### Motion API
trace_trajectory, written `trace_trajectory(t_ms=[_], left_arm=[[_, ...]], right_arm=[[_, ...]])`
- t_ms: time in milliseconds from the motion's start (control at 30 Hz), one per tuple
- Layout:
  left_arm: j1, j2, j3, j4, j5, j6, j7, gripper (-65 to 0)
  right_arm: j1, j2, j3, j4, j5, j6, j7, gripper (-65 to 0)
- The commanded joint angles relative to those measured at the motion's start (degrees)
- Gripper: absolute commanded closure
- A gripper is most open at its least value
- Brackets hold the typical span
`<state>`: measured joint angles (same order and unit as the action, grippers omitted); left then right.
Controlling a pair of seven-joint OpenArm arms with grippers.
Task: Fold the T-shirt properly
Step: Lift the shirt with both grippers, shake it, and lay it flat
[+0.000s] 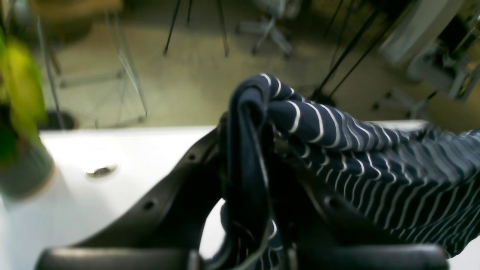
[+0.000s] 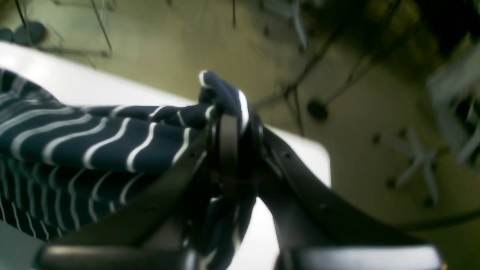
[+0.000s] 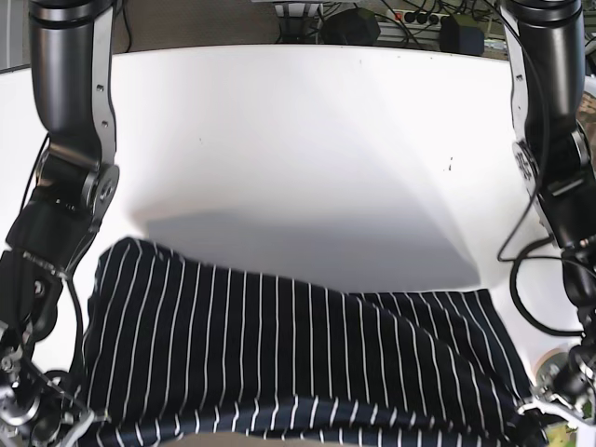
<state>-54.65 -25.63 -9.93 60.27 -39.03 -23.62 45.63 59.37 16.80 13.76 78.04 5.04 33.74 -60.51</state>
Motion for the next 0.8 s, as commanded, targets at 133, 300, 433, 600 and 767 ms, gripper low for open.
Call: trace_trajectory(t_ms=[133,300,433,600,767], left_arm=[[-7.9,-2.2,-0.31,0.78,1.62,-0.43,-1.89,0.0],[-9.04,-3.43,-0.48,0.96,1.88,-0.52,-1.89,0.0],[-6.84,-3.78,-0.66,0.96,1.88,-0.52,-1.89,0.0],[-1.39,-3.78,-2.68,3.16,1.88,-0.6,-1.89,0.0],[4.68,-3.52,-3.56,6.85,1.88,-0.6,-1.89,0.0]], right_arm=[[10.3,2.76,-2.73,0.86,0.72,-0.29,1.21,-2.2],[11.88,3.82,-3.17,1.3,0.81,-0.2,-0.02,-2.2],[8.71,3.91,-1.76,4.2,0.81,0.77,-2.21,-2.2],[2.82,3.82,1.23,7.81,0.81,2.18,-3.71,-2.2],[-4.21,3.73,4.39,13.61,0.81,2.18,-5.64,-2.2]])
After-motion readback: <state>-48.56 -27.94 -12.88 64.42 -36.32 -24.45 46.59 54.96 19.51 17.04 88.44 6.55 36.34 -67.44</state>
